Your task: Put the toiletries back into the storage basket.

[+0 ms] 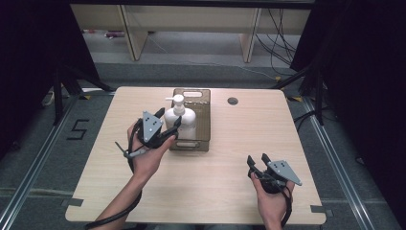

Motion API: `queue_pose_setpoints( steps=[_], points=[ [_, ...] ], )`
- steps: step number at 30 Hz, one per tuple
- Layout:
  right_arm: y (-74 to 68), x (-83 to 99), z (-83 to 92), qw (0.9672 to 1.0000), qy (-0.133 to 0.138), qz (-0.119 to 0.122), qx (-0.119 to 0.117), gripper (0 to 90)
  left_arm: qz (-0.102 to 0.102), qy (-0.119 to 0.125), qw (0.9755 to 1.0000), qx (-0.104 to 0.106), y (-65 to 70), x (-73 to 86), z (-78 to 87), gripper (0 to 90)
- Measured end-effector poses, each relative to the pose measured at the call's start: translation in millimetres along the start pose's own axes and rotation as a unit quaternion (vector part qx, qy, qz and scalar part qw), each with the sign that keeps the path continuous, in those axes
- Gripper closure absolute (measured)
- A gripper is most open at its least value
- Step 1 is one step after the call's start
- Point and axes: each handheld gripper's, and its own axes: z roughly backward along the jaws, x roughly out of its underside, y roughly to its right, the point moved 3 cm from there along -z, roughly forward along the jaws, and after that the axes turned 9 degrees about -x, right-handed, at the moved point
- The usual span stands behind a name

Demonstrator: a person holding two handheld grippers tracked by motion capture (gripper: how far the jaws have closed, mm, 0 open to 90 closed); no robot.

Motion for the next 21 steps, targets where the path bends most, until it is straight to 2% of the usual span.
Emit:
queue_pose_setpoints(
  steps=[1, 6, 10, 11, 18, 21],
  points=[
    [-0.2, 0.0, 0.2, 1.0, 0.0, -0.001, -0.001, 44.2, -0.01, 0.002, 0.9999, -0.002, -2.1, 0.9, 1.3, 37.0],
    [-0.7, 0.6, 0.9, 0.9999, -0.009, -0.003, 0.009, 44.2, -0.017, -0.004, 0.9998, -0.006, -8.9, 9.3, 7.9, 36.7],
    [-0.4, 1.1, 0.3, 0.9999, -0.01, 0.001, 0.01, 44.2, -0.013, -0.006, 0.9998, -0.012, -14.7, 13.7, 11.0, 36.6],
    [-2.3, 1.5, -0.7, 0.9999, -0.009, -0.01, 0.003, 44.1, -0.006, -0.011, 0.9998, -0.013, -17.4, 16.8, 12.9, 36.6],
    [-2.1, 1.7, -1.5, 0.9999, -0.003, -0.009, -0.003, 44.0, -0.007, -0.014, 0.9997, -0.018, -25.3, 24.9, 18.0, 36.5],
    [-2.1, 1.7, -1.6, 1.0, -0.003, -0.009, -0.003, 44.0, -0.006, -0.015, 0.9998, -0.014, -29.8, 32.5, 22.2, 36.4]
  ],
)
